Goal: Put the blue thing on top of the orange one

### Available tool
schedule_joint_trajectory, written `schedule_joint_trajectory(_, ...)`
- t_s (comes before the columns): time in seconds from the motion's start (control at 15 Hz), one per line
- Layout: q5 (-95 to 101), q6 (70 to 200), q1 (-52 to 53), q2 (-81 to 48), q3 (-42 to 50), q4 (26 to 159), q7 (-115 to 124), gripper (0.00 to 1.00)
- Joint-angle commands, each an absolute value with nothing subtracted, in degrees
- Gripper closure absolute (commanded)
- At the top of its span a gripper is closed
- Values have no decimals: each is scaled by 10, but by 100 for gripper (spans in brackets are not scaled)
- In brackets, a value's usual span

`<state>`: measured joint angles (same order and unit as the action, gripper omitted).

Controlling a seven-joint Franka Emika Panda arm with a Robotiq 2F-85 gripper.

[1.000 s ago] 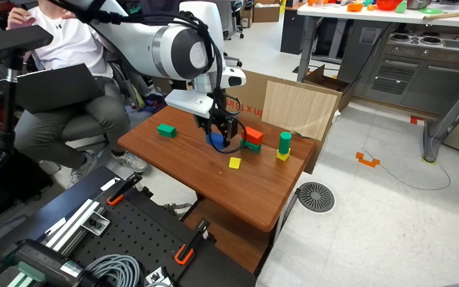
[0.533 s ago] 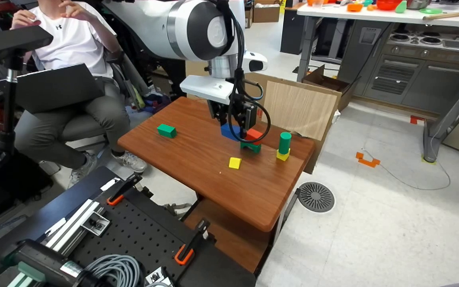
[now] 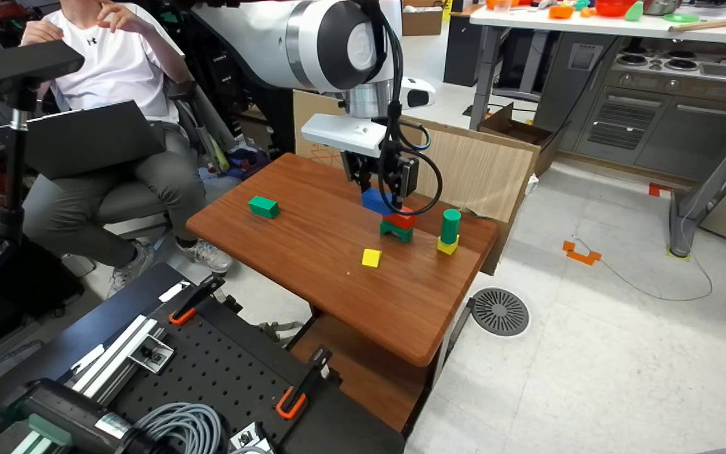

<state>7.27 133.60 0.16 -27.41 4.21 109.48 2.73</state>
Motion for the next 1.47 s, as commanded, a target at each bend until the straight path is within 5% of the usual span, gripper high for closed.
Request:
schedule_joint_trajectory(0.0,66,1303,-9,-310,40,1040,20,58)
schedule_joint_trajectory(1.13,51,1261,-21,-390,29,932,10,58)
schedule_joint_trajectory(1.2,50,1257,-21,-392,28,928,9,8)
schedule_joint_trajectory(1.4,53,1248,-20,-392,29,926,9,0)
